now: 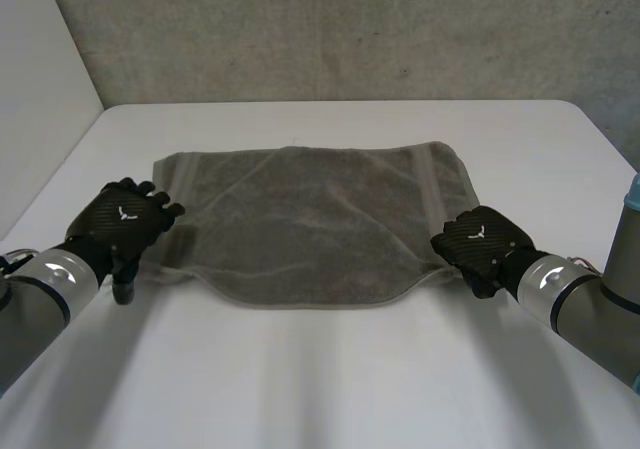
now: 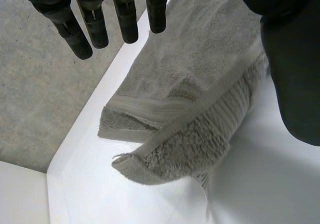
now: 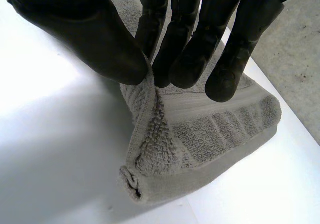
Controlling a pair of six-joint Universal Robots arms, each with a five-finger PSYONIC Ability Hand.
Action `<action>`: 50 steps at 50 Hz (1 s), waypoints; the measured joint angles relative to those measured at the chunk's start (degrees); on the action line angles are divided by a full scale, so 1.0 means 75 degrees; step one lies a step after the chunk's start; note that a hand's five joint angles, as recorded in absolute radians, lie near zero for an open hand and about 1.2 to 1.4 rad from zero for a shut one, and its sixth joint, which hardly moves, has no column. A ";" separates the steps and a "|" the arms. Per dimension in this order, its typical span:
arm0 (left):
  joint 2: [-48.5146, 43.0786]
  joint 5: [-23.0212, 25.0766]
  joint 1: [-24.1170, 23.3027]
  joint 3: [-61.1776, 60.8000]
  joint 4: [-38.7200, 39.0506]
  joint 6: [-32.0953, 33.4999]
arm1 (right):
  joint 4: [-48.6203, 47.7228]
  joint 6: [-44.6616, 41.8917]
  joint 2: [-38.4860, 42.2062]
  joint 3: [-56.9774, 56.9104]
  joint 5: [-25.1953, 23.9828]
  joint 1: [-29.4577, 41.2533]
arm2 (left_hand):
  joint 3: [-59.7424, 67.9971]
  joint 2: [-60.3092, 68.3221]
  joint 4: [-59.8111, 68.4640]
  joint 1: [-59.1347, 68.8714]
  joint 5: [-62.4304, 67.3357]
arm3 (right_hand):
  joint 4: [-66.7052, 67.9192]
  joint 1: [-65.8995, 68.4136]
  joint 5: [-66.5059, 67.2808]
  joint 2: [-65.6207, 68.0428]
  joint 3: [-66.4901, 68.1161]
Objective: Fold the towel.
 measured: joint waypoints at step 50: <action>0.1518 -0.0029 0.0096 0.0119 0.0802 -0.2024 | 0.1395 0.1012 -0.2632 -0.0773 0.0472 -0.0981 | 0.9803 0.9529 0.9482 0.9130 0.9646 | 0.0000 0.0001 -0.0001 0.0106 0.0001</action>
